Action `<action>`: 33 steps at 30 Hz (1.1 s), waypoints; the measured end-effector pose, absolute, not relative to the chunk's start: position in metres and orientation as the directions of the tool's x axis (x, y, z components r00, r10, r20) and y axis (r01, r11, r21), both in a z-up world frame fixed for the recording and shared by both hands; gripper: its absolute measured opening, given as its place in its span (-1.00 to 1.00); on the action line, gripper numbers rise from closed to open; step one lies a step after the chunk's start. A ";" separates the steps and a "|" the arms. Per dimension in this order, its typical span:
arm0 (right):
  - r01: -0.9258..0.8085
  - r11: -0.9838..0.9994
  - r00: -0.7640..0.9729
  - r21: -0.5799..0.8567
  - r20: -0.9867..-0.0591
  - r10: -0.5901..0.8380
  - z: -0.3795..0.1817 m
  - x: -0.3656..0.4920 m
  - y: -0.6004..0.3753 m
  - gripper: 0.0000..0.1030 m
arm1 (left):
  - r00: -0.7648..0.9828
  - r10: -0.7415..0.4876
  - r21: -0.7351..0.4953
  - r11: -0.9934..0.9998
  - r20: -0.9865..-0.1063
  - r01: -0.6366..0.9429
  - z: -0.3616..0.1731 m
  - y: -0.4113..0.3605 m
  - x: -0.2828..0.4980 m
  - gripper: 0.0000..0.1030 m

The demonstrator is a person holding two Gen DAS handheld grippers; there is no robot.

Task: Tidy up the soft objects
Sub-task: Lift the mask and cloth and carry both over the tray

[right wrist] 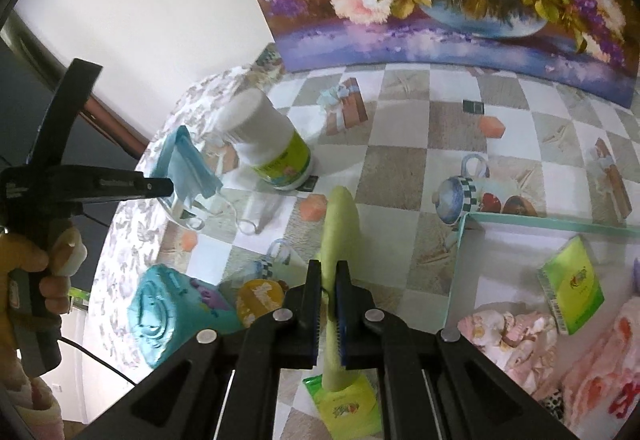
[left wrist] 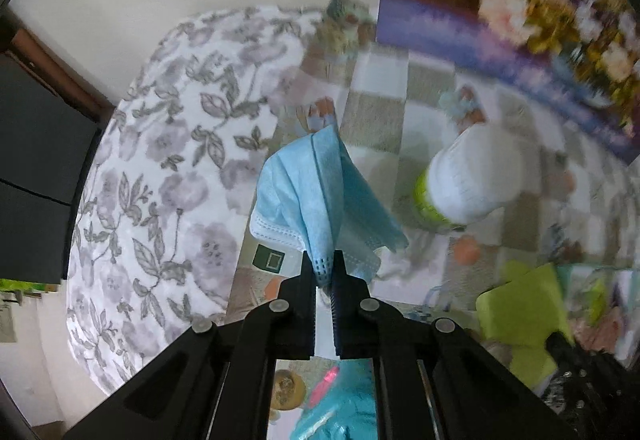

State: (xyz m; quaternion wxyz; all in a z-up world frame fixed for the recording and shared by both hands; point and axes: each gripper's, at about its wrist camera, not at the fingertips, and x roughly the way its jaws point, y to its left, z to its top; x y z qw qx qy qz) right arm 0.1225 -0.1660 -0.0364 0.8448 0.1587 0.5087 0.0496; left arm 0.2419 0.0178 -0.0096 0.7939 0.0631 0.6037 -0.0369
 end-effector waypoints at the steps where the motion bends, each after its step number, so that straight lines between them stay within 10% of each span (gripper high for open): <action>1: 0.074 0.944 0.484 0.322 -0.839 0.248 -0.033 0.120 -0.166 -0.88 | 0.281 0.002 0.040 0.991 -0.960 0.130 -0.003 0.020 0.240 -0.88; 33: 0.258 0.931 0.747 0.258 -0.664 -0.023 0.107 -0.028 -0.249 -0.87 | 0.573 -0.398 -0.219 0.908 -0.717 0.358 0.110 -0.077 0.042 -0.88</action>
